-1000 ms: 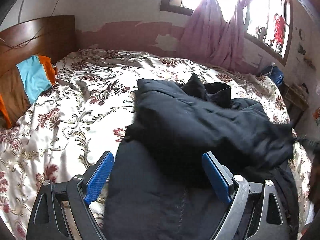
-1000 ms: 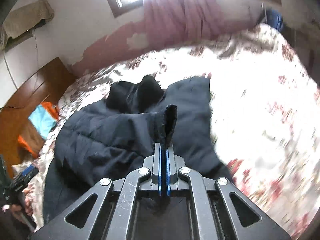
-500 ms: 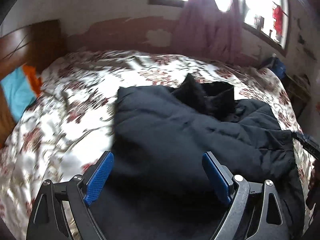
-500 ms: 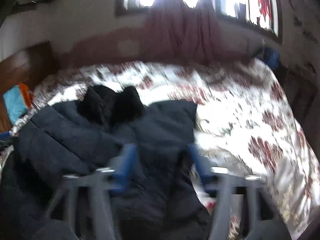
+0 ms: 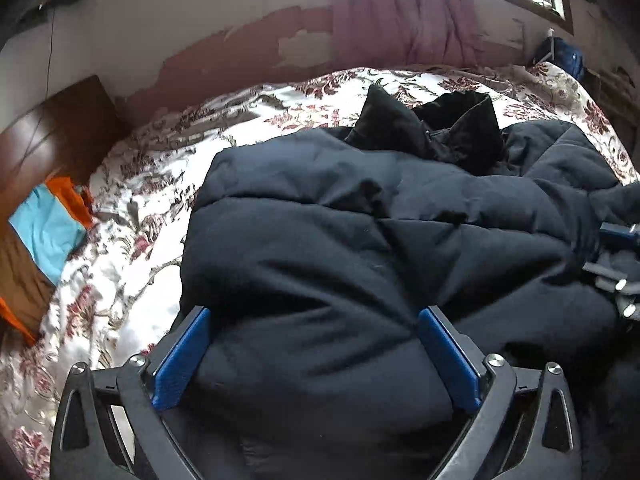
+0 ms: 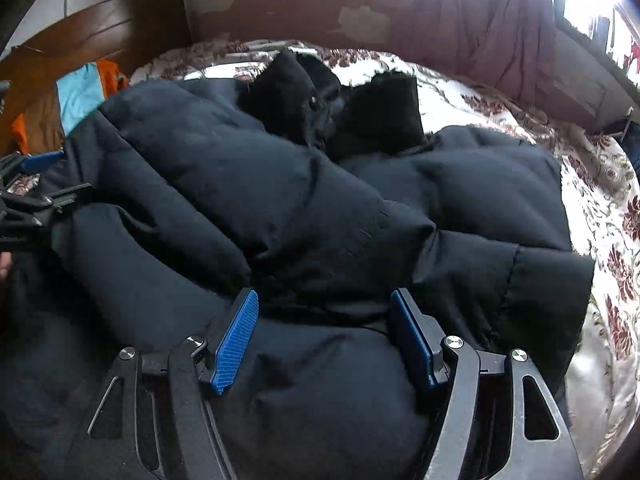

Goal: Fold large clothes

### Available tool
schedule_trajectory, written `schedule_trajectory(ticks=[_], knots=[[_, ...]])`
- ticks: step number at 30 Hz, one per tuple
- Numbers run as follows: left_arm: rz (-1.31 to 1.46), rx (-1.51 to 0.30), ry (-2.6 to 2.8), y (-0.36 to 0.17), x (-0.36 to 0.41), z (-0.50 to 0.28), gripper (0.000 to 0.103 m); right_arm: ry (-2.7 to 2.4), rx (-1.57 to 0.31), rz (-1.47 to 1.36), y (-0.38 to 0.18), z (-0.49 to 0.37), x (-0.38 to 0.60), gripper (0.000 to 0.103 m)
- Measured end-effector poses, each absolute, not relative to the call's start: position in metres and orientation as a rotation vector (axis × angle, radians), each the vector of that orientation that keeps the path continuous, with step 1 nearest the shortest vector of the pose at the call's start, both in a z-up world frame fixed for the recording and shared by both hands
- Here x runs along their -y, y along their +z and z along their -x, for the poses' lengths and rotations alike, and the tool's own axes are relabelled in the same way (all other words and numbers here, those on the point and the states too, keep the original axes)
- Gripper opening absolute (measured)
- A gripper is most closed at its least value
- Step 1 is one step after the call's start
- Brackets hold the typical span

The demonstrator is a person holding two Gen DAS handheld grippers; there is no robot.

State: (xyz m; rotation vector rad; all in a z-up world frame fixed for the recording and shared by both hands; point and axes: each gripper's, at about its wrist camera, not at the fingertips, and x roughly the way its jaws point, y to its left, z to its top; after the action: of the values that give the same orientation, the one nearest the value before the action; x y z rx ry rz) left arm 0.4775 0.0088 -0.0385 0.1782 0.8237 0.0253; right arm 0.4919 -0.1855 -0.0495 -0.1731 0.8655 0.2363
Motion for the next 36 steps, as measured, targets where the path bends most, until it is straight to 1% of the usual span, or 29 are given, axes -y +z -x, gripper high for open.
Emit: schedule_trajectory(ticks=[11, 15, 19, 23, 28, 29, 30, 36], knots=[[-0.239, -0.79, 0.045, -0.053, 0.0, -0.476, 0.103, 0.227, -0.846, 0.195, -0.062, -0.489, 0.183, 0.064], [-0.231, -0.762, 0.038, -0.053, -0.001, -0.472, 0.103, 0.233, -0.819, 0.183, -0.061, -0.486, 0.186, 0.067], [-0.195, -0.756, 0.013, -0.05, -0.009, -0.47, 0.103, 0.285, -0.837, 0.075, -0.05, -0.487, 0.201, 0.07], [-0.218, -0.841, -0.028, -0.037, -0.011, -0.479, 0.103, 0.302, -0.876, -0.019, -0.029, -0.493, 0.23, 0.07], [-0.218, -0.911, -0.08, -0.008, -0.021, -0.501, 0.103, 0.281, -0.928, -0.069, 0.004, -0.521, 0.258, 0.075], [-0.206, -0.918, -0.08, 0.0, -0.023, -0.509, 0.103, 0.265, -0.932, -0.064, 0.007, -0.526, 0.258, 0.078], [-0.195, -0.921, -0.076, 0.006, -0.024, -0.516, 0.103, 0.242, -0.932, -0.056, 0.012, -0.536, 0.259, 0.084], [-0.184, -0.875, -0.023, 0.041, -0.012, -0.585, 0.103, 0.171, -0.885, -0.163, 0.029, -0.615, 0.261, 0.085]])
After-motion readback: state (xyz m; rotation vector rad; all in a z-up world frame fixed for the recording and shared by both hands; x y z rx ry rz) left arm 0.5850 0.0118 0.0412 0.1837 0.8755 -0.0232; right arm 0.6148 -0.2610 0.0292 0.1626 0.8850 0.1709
